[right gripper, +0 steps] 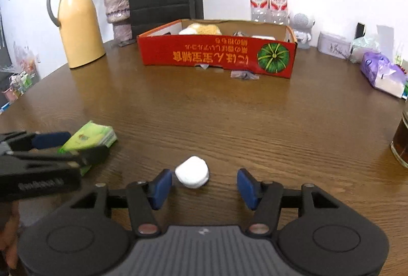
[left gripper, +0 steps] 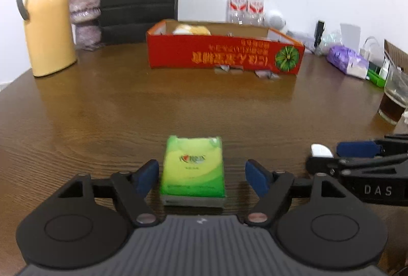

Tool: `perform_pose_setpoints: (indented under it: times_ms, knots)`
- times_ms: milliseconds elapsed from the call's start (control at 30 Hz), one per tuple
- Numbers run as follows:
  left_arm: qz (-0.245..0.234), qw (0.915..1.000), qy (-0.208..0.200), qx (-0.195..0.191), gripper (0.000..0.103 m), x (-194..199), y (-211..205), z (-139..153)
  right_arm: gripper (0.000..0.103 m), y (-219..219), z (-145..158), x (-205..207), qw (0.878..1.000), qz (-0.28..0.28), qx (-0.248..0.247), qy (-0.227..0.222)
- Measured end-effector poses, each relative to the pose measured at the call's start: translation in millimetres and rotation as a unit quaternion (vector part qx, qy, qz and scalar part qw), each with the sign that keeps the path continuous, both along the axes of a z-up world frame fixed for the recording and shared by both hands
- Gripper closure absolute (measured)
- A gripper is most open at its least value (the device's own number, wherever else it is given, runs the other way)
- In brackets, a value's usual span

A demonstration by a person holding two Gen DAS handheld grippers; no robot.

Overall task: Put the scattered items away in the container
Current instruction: 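Carry the tissue pack and white cap toward the box with both tools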

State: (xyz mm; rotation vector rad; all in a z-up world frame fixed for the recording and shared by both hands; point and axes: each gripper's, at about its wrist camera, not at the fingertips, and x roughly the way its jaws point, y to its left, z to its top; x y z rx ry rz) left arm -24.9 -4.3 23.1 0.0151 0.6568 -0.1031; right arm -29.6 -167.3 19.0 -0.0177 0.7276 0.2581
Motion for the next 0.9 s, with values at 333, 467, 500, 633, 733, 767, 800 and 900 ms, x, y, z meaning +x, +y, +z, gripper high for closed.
perform_pose_setpoints:
  times_ms: [333, 467, 500, 633, 733, 767, 800, 900]
  knots:
    - [0.005, 0.9999, -0.011, -0.008, 0.058, -15, -8, 10, 0.079, 7, 0, 2, 1.0, -0.006, -0.017, -0.007]
    - [0.033, 0.9982, -0.047, -0.014, 0.058, -52, -9, 26, 0.079, 1, 13, -20, 1.0, -0.017, 0.008, -0.001]
    - [0.034, 0.9981, -0.05, -0.008, 0.058, -62, -12, 26, 0.079, 2, 15, -32, 1.0, -0.018, 0.002, -0.003]
    - [0.029, 0.9986, -0.044, -0.003, 0.058, -82, -20, 24, 0.079, 8, 13, -74, 1.0, -0.027, -0.005, -0.005]
    - [0.028, 0.9972, -0.069, 0.008, 0.058, -85, -22, 34, 0.079, 8, 17, -85, 0.999, -0.022, 0.006, -0.022]
    - [0.027, 0.9966, -0.077, 0.009, 0.058, -85, -22, 39, 0.079, 6, 21, -87, 0.999, -0.025, 0.007, -0.032]
    - [0.024, 0.9962, -0.084, 0.006, 0.058, -83, -21, 46, 0.079, 4, 26, -87, 0.999, -0.03, 0.006, -0.043]
    - [0.013, 0.9931, -0.117, 0.001, 0.058, -65, -21, 73, 0.079, -8, 50, -76, 0.997, -0.04, 0.017, -0.071]
